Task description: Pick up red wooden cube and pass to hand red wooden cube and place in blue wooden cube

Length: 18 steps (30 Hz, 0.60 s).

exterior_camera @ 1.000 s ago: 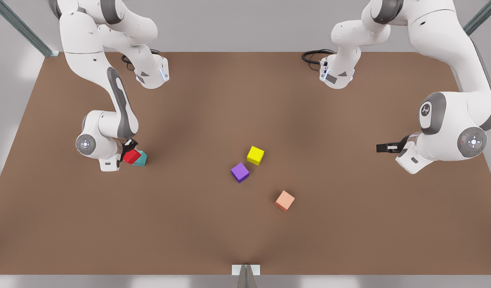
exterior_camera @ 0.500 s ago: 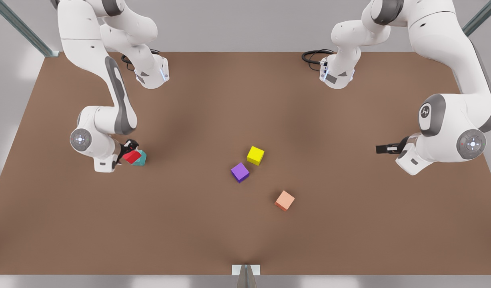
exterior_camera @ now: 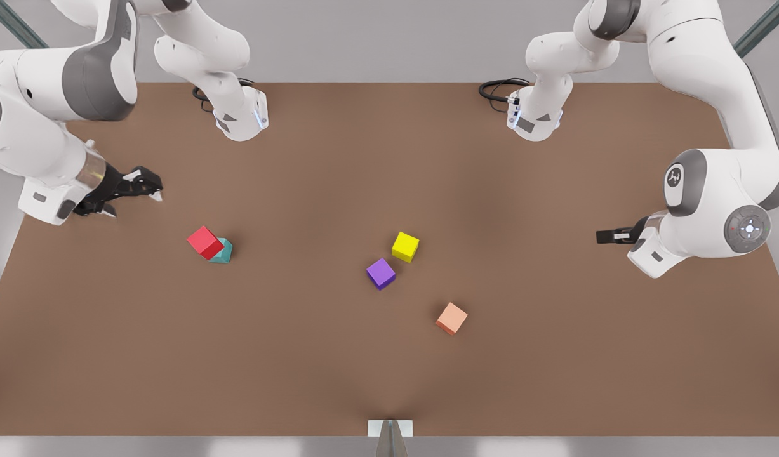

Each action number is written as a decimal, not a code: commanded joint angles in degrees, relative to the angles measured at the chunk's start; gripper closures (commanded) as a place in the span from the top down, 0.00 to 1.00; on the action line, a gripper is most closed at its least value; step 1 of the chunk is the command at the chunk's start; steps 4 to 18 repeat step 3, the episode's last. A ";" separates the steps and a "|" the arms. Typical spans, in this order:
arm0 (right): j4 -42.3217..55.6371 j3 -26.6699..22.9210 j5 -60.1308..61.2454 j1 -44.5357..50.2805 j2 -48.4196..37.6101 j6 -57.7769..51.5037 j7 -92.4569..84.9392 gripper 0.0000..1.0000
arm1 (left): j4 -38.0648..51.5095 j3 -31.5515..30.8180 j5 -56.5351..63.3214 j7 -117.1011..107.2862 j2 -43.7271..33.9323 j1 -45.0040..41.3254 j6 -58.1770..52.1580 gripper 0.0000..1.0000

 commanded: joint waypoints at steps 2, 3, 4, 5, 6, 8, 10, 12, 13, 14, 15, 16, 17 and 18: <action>-1.22 0.65 -0.48 -0.12 -0.69 -5.01 27.13 1.00 | 0.05 -0.04 -0.14 -0.39 -0.07 -0.28 -0.15 1.00; -1.22 0.65 -0.57 -0.12 -0.69 -5.01 27.22 1.00 | 0.05 -0.13 -0.14 -0.48 -0.07 -0.46 -0.50 1.00; -1.22 0.65 -0.57 -0.12 -0.69 -5.01 27.22 1.00 | 0.05 -0.13 -0.14 -0.48 -0.07 -0.46 -0.50 1.00; -1.22 0.65 -0.57 -0.12 -0.69 -5.01 27.22 1.00 | 0.05 -0.13 -0.14 -0.48 -0.07 -0.46 -0.50 1.00; -1.22 0.65 -0.57 -0.12 -0.69 -5.01 27.22 1.00 | 0.05 -0.13 -0.14 -0.48 -0.07 -0.46 -0.50 1.00; -1.22 0.65 -0.57 -0.12 -0.69 -5.01 27.22 1.00 | 0.05 -0.13 -0.14 -0.48 -0.07 -0.46 -0.50 1.00; -1.22 0.65 -0.57 -0.12 -0.69 -5.01 27.22 1.00 | 0.05 -0.13 -0.14 -0.48 -0.07 -0.46 -0.50 1.00; -1.22 0.65 -0.57 -0.12 -0.69 -5.01 27.22 1.00 | 0.05 -0.13 -0.14 -0.48 -0.07 -0.46 -0.50 1.00; -1.22 0.65 -0.57 -0.12 -0.69 -5.01 27.22 1.00 | 0.05 -0.13 -0.14 -0.48 -0.07 -0.46 -0.50 1.00; -1.22 0.65 -0.57 -0.12 -0.69 -5.01 27.22 1.00 | 0.05 -0.13 -0.14 -0.48 -0.07 -0.46 -0.50 1.00; -1.22 0.65 -0.57 -0.12 -0.69 -5.01 27.22 1.00 | 0.05 -0.13 -0.14 -0.48 -0.07 -0.46 -0.50 1.00; -1.22 0.65 -0.57 -0.12 -0.69 -5.01 27.22 1.00 | 0.05 -0.13 -0.14 -0.48 -0.07 -0.46 -0.50 1.00; -1.22 0.65 -0.57 -0.12 -0.69 -5.01 27.22 1.00 | 0.05 -0.13 -0.14 -0.48 -0.07 -0.46 -0.50 1.00; -1.22 0.65 -0.57 -0.12 -0.69 -5.01 27.22 1.00 | 0.05 -0.13 -0.14 -0.48 -0.07 -0.46 -0.50 1.00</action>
